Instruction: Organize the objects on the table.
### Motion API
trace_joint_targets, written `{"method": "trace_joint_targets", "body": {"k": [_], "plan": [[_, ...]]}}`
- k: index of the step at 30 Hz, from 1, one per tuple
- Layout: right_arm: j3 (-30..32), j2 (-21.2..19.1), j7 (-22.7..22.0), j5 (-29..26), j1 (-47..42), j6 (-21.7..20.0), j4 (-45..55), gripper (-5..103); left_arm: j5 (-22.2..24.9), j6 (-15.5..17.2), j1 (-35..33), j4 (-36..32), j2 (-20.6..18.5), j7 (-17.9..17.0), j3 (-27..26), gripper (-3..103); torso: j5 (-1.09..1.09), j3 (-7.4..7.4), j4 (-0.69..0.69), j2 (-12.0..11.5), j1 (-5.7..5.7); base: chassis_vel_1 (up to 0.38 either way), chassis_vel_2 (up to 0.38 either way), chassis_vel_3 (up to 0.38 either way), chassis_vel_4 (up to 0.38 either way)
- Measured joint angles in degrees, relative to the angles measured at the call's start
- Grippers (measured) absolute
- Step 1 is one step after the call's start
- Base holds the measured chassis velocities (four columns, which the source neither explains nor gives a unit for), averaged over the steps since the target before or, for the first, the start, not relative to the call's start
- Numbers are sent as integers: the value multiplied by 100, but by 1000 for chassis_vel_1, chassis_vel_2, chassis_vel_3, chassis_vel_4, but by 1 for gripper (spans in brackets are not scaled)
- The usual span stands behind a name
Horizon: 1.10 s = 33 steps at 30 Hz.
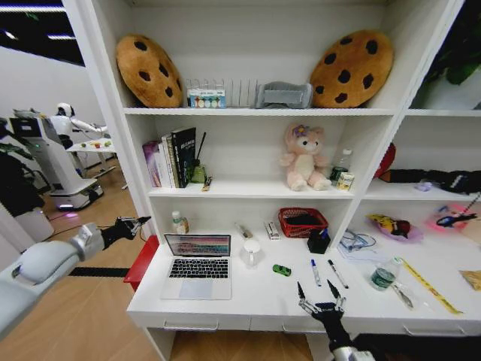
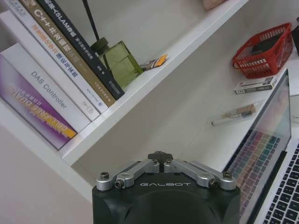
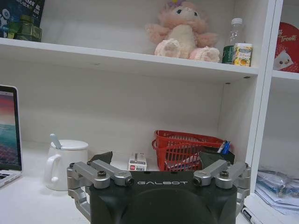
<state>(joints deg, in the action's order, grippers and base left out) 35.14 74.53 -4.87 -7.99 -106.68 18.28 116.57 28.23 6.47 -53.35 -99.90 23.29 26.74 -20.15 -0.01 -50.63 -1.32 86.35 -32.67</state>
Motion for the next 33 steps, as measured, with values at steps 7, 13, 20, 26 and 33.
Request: {"method": "trace_joint_targets", "body": {"k": [7,13,20,26,33], "plan": [[76,20,-10,-45,3,9,-96,100,-336,-13,2104,612,566,485,1969,0,4,0,-3,0,1,0,0,0,0],[159,51,-20,-101,-3,74,-147,100,-616,22,3130,931,966,649,2887,0,3,0,-1,0,0,0,0,0,0],[294,142,-7,-129,-38,187,-268,100,-1177,-207,4005,1181,1278,1417,3944,0,1,0,-2,0,0,0,0,0,0],[358,198,11,-159,-42,240,-343,100,-1467,-356,4231,1300,1376,2142,4183,0,1,1,-1,0,0,0,0,0,0],[441,175,58,-270,-7,270,-420,100,-1290,-464,4381,1348,1399,2522,4357,0,1,1,-1,1,0,0,0,0,0]]}}
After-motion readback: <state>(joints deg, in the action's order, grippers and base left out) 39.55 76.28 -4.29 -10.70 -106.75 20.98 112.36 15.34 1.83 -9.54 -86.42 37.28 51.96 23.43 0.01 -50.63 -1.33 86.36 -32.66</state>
